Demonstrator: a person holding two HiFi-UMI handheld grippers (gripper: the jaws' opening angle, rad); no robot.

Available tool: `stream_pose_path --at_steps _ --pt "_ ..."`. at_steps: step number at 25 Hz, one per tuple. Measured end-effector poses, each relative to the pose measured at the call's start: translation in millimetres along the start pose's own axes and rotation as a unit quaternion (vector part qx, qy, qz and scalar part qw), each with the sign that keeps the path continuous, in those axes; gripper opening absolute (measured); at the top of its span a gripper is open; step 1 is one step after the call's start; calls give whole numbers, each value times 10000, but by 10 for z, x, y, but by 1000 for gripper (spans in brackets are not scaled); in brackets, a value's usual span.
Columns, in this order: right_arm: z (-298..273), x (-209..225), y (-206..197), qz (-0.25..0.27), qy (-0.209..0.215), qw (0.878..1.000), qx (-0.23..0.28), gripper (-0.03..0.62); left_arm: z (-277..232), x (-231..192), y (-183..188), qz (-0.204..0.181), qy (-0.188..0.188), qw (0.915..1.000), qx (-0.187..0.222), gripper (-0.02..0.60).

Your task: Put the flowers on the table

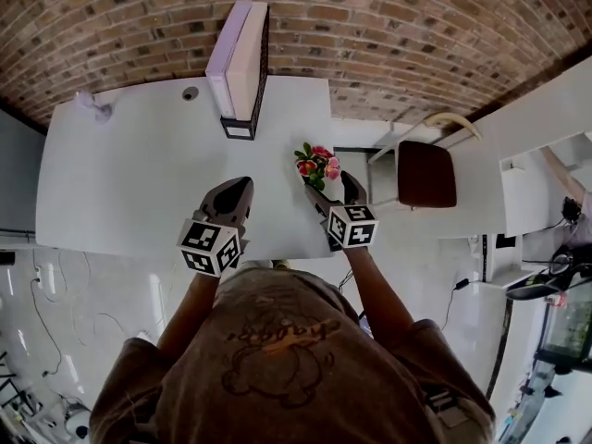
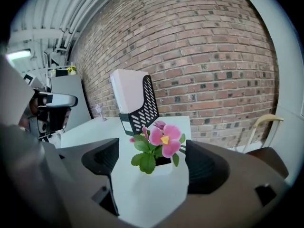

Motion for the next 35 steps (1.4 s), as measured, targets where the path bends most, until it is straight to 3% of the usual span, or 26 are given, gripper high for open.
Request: stream_pose_path --at_steps 11,18,21,24,35 --pt "553 -98 454 106 156 9974 690 419 -203 165 104 -116 -352 9993 -19 21" --pt "864 -166 604 252 161 9949 958 382 -161 121 201 -152 -289 9994 93 21" --pt "941 -206 590 126 172 9944 1040 327 -97 73 213 -127 -185 9997 133 21" --pt "985 -276 613 237 229 9933 1110 221 -38 23 225 -120 -103 9997 165 21" --pt "1075 -329 728 395 50 9883 1471 60 131 -65 219 -84 -48 9987 509 21"
Point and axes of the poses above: the fingertips, and each gripper's own axes: z backward along the fingers, x to its right, y out of its top, the point moved 2 cm from there along z, backward along the fingers, and after that the axes turned 1 degree about -z, right-handed, at the moved point
